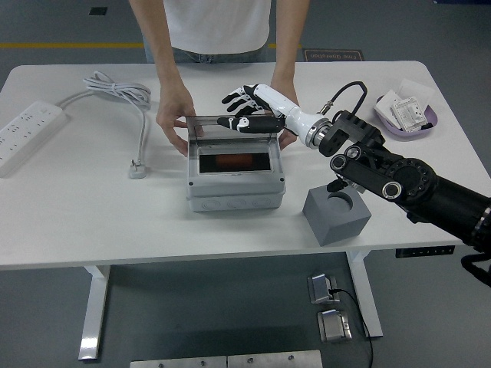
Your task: Fetch the battery,place it into the box,close the lid of the box
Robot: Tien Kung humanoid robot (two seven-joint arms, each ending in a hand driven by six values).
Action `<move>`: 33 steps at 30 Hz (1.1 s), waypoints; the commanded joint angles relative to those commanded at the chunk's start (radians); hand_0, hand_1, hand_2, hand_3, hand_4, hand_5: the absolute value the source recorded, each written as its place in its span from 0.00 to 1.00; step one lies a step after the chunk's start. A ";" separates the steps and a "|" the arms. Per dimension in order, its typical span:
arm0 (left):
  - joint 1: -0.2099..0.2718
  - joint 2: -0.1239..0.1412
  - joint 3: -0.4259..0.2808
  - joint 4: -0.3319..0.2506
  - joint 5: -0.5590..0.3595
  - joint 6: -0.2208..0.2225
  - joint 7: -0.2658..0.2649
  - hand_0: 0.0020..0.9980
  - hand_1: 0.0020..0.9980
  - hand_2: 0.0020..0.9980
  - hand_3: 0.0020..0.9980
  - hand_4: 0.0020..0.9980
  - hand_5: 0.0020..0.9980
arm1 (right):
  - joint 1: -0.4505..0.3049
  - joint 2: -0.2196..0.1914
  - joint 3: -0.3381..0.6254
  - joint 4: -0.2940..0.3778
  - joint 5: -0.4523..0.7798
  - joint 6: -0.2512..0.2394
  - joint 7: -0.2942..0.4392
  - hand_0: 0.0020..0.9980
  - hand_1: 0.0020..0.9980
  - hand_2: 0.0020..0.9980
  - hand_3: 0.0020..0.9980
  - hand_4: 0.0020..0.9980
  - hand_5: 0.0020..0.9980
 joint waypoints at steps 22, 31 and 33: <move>0.009 -0.002 0.049 0.001 -0.069 0.005 -0.016 0.62 0.70 0.64 0.60 0.67 0.17 | -0.109 -0.126 0.054 0.232 -0.067 0.013 -0.045 0.69 0.63 0.71 0.72 0.86 0.53; 0.025 -0.002 0.036 0.002 -0.070 0.007 -0.013 0.62 0.70 0.64 0.60 0.67 0.17 | -0.237 -0.201 0.275 0.345 -0.237 0.116 -0.166 0.69 0.61 0.70 0.71 0.86 0.53; 0.030 -0.002 0.033 0.002 -0.072 0.008 -0.013 0.62 0.70 0.64 0.60 0.67 0.17 | -0.278 -0.218 0.343 0.386 -0.282 0.154 -0.204 0.69 0.61 0.70 0.71 0.86 0.53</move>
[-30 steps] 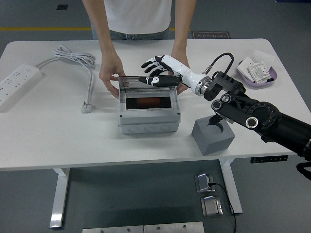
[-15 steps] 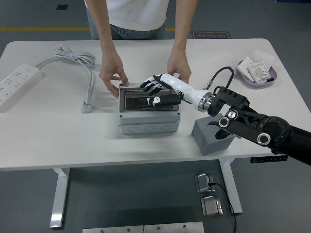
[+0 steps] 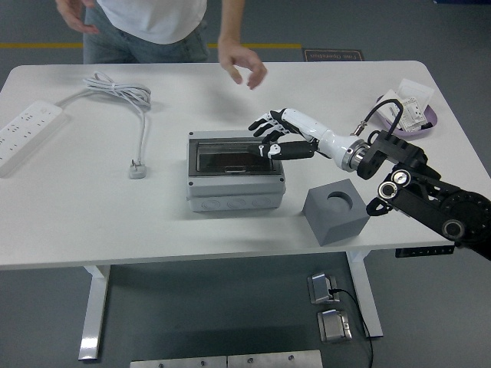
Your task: Fetch the battery,place it into the box,close the lid of the box
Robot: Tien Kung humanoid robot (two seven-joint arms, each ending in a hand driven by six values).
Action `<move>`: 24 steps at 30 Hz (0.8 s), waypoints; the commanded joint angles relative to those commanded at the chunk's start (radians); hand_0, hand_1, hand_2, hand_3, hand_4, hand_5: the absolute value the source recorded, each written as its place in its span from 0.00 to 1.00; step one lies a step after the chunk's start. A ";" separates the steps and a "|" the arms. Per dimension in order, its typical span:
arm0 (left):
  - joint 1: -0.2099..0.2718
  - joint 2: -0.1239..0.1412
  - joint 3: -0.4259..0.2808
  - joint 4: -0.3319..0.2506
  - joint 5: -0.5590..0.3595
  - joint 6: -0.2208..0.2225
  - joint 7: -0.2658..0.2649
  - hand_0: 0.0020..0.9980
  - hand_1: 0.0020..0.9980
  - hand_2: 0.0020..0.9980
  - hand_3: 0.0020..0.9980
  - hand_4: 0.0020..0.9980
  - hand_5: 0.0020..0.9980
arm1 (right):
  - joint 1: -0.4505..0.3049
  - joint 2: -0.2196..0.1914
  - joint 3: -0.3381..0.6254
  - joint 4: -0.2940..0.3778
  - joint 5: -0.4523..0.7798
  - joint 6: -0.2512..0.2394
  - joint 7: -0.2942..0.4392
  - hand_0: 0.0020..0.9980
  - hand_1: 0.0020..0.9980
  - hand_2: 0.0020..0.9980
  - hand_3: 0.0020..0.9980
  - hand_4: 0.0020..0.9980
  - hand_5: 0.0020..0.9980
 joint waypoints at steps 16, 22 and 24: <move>0.038 -0.008 0.023 0.001 -0.061 0.007 -0.015 0.62 0.70 0.64 0.60 0.67 0.17 | -0.472 0.006 0.610 0.276 -0.002 0.035 0.016 0.70 0.63 0.69 0.70 0.87 0.57; 0.042 -0.004 0.027 0.001 -0.069 0.008 -0.019 0.62 0.70 0.64 0.60 0.67 0.17 | -0.621 0.091 0.751 0.173 0.207 -0.135 0.248 0.71 0.63 0.69 0.69 0.87 0.57; 0.041 -0.003 0.027 0.001 -0.069 0.008 -0.019 0.62 0.70 0.64 0.60 0.67 0.17 | -0.647 0.116 0.744 0.146 0.279 -0.169 0.315 0.71 0.63 0.69 0.69 0.87 0.57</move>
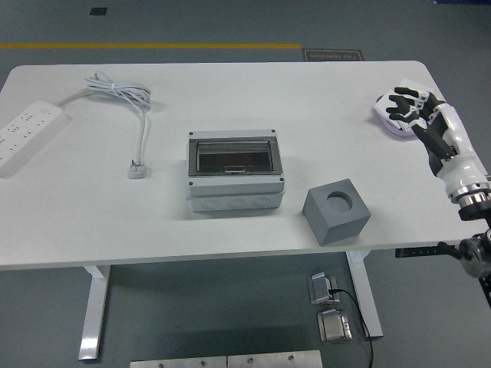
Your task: Fetch the battery,place it into the box,close the lid of the box
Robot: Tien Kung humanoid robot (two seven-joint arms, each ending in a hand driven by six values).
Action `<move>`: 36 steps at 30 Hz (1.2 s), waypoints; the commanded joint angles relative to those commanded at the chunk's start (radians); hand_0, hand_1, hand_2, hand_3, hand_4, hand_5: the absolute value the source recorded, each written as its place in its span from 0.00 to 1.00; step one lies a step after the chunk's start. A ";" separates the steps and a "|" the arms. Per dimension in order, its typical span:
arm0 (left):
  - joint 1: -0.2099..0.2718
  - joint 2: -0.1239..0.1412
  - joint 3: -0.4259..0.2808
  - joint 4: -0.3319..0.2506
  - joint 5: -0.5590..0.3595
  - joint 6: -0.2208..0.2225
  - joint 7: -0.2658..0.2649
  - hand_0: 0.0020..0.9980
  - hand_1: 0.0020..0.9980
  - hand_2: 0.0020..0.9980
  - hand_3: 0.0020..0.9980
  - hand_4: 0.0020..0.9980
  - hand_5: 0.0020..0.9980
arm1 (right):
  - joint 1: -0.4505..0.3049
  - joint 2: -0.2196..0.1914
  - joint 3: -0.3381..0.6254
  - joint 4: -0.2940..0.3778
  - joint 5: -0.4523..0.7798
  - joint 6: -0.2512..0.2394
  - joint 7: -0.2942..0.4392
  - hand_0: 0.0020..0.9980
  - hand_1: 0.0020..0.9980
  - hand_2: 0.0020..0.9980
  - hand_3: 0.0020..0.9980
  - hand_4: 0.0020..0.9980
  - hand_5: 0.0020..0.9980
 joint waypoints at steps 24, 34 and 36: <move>0.016 0.013 0.002 0.000 -0.021 0.001 -0.009 0.62 0.70 0.64 0.60 0.67 0.18 | -0.018 0.000 -0.019 0.003 0.445 0.222 -0.029 0.75 0.64 0.68 0.70 0.94 0.81; 0.009 0.017 0.039 0.000 -0.065 0.001 -0.025 0.62 0.70 0.64 0.60 0.67 0.18 | -0.016 -0.004 0.020 0.007 0.362 0.187 -0.050 0.75 0.65 0.69 0.71 0.93 0.77; 0.007 0.017 0.041 0.000 -0.069 0.001 -0.026 0.62 0.70 0.64 0.60 0.67 0.18 | -0.016 -0.003 0.026 0.009 0.341 0.179 -0.055 0.75 0.65 0.69 0.71 0.93 0.77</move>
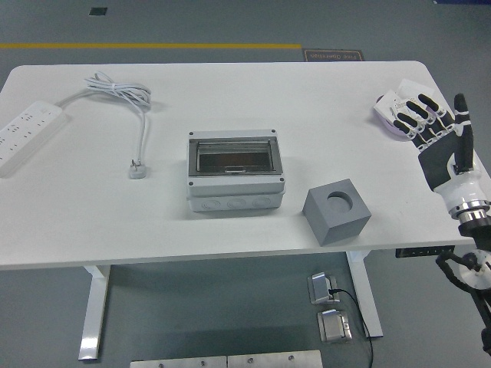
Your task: Fetch the battery,place it into the box,close the lid of the box
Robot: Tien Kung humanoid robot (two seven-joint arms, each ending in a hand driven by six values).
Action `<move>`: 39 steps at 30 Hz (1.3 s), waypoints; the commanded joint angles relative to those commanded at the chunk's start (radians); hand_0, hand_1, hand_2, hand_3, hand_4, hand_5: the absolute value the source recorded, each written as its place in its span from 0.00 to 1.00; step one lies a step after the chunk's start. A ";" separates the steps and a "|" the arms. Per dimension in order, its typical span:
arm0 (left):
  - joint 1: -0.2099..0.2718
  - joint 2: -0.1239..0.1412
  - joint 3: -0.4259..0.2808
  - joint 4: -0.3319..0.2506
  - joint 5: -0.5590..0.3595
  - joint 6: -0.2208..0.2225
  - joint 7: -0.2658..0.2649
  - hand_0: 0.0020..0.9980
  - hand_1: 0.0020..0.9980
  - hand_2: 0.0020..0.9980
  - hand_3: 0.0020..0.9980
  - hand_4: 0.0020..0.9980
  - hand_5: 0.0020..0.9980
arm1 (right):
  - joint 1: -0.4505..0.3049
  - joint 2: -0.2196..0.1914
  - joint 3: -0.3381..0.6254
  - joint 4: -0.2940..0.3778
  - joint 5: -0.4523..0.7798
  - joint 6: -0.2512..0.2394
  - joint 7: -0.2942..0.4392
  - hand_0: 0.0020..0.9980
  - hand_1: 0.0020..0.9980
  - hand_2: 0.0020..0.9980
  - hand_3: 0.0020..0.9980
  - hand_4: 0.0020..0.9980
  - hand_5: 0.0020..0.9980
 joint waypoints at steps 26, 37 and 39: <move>-0.016 -0.002 0.003 0.000 -0.012 -0.001 -0.002 0.63 0.70 0.64 0.61 0.68 0.19 | -0.003 0.001 0.006 -0.017 -0.019 -0.126 0.122 0.75 0.65 0.68 0.69 0.94 0.82; -0.012 -0.008 -0.012 0.000 0.005 0.000 0.002 0.63 0.70 0.64 0.61 0.68 0.19 | -0.027 0.016 -0.010 -0.052 0.126 -0.142 0.294 0.69 0.61 0.63 0.64 0.92 0.73; -0.012 -0.008 -0.015 0.000 0.008 0.000 0.003 0.63 0.70 0.64 0.61 0.68 0.19 | -0.028 0.020 -0.016 -0.064 0.157 -0.133 0.299 0.69 0.61 0.63 0.64 0.92 0.73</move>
